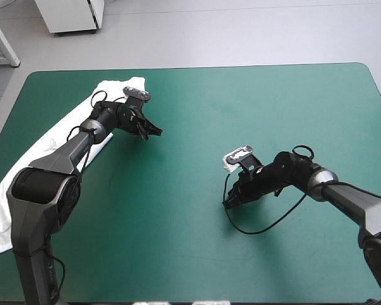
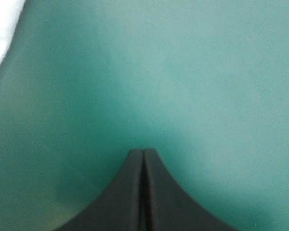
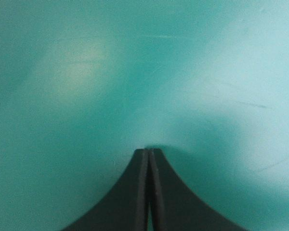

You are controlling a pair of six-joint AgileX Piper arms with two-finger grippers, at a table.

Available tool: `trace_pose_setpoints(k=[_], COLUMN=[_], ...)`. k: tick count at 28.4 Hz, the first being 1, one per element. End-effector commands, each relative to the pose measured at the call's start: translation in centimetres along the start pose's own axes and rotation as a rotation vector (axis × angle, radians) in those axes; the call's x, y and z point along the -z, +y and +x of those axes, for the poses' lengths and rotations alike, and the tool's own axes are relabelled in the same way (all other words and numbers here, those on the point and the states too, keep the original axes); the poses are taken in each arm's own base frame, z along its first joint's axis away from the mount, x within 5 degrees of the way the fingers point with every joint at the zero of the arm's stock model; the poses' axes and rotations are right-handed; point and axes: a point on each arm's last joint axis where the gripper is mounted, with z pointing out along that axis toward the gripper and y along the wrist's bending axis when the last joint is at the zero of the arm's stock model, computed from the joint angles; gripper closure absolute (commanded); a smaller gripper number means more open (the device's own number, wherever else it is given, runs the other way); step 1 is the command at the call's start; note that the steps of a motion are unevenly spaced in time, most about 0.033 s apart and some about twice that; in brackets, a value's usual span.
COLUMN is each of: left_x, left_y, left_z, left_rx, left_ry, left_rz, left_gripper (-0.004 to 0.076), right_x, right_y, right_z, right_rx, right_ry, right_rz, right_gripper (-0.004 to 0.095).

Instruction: Fold the cloth

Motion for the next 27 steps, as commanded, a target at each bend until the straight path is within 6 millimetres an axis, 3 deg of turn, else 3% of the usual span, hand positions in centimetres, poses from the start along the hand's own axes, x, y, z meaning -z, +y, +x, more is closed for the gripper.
trace_pose_setpoints(k=[1, 19, 23, 27], left_x=[2.7, 3.2, 7.0, 14.2], left_y=[0.3, 0.4, 0.4, 0.5], left_z=[-1.8, -2.4, -3.2, -3.4], left_rx=[0.009, 0.009, -0.013, -0.051], left_ry=[-0.094, -0.147, -0.136, -0.109], left_rz=[-0.014, -0.025, -0.024, -0.052], left_gripper=[0.0734, 0.0734, 0.0734, 0.0734], right_x=[0.6, 1.0, 3.4, 7.8], right_y=[-0.4, -0.5, 0.1, 1.1], right_z=[0.1, -0.6, -2.3, -4.4], right_rx=[0.067, 0.084, 0.127, 0.127], right_ry=[0.008, -0.011, -0.04, -0.126], right_rz=[0.039, 0.051, 0.049, 0.076], right_gripper=[0.0925, 0.0925, 0.0925, 0.0925])
